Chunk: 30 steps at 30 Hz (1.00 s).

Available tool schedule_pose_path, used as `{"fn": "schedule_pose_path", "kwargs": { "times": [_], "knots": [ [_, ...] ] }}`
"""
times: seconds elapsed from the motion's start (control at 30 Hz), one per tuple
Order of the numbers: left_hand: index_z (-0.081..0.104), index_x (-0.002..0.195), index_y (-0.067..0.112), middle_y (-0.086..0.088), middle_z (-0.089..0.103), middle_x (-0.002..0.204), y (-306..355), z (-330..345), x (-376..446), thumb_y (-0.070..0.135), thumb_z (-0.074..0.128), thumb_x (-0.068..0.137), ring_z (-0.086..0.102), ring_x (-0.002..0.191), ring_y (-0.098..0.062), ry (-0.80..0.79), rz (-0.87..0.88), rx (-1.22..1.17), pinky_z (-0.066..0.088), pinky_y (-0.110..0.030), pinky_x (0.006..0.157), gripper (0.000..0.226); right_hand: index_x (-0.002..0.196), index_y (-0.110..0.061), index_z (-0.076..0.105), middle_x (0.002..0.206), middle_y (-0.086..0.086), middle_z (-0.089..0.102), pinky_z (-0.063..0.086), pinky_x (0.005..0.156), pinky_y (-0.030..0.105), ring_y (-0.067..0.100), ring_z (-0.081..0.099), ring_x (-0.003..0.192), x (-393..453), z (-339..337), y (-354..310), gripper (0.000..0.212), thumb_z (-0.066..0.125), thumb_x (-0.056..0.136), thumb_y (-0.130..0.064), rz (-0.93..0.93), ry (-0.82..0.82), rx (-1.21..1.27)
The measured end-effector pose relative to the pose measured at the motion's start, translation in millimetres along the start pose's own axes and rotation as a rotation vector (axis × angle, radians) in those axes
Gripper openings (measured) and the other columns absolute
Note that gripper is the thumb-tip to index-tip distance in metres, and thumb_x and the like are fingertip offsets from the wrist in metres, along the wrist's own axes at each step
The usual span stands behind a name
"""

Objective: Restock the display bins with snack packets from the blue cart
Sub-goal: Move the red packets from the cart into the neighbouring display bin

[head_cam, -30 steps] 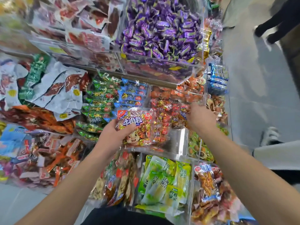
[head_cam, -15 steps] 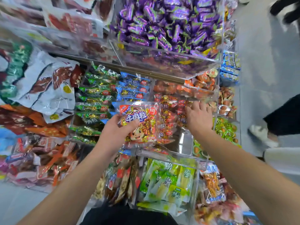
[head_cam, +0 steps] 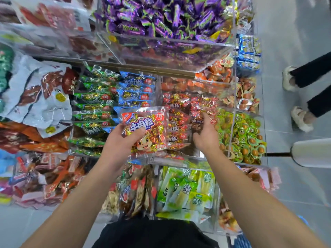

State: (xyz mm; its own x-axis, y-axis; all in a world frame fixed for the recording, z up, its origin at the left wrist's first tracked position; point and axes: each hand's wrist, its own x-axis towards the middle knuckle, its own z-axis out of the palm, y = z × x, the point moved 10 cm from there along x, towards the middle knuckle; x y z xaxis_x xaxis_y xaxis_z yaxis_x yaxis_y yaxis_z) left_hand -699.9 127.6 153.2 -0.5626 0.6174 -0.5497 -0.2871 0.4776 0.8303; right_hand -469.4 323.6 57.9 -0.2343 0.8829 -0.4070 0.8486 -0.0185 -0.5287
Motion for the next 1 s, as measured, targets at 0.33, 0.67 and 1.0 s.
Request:
{"fn": "schedule_pose_path", "kwargs": {
  "times": [0.33, 0.67, 1.0],
  "knots": [
    [0.025, 0.158, 0.024, 0.002, 0.036, 0.16, -1, 2, 2, 0.065, 0.076, 0.058, 0.041, 0.141, -0.022, -0.001, -0.021, -0.006, 0.034, -0.045, 0.104, 0.12, 0.146, -0.041, 0.024, 0.154, 0.011, 0.017, 0.051, 0.096, 0.046, 0.039, 0.052, 0.118, 10, 7, 13, 0.083, 0.072, 0.082, -0.02, 0.091, -0.055, 0.133],
    [0.029, 0.157, 0.021, -0.003, 0.042, 0.155, 2, 1, 4, 0.072, 0.084, 0.053, 0.046, 0.133, -0.019, 0.028, -0.004, 0.011, 0.036, -0.046, 0.109, 0.128, 0.152, -0.036, 0.023, 0.1, -0.003, 0.056, 0.046, 0.048, 0.027, 0.013, 0.057, 0.058, -7, -13, 10, 0.083, 0.061, 0.085, -0.006, 0.064, -0.04, 0.295],
    [0.062, 0.122, 0.028, 0.013, 0.066, 0.114, 25, 8, -12, 0.078, 0.081, 0.046, 0.063, 0.104, -0.015, -0.001, 0.083, 0.334, 0.052, -0.042, 0.092, 0.093, 0.131, -0.035, 0.057, 0.124, -0.02, 0.058, 0.053, 0.092, 0.03, -0.003, 0.059, 0.101, -72, -71, -101, 0.047, 0.067, 0.085, -0.038, -0.286, -0.104, 0.482]
  ]
}}
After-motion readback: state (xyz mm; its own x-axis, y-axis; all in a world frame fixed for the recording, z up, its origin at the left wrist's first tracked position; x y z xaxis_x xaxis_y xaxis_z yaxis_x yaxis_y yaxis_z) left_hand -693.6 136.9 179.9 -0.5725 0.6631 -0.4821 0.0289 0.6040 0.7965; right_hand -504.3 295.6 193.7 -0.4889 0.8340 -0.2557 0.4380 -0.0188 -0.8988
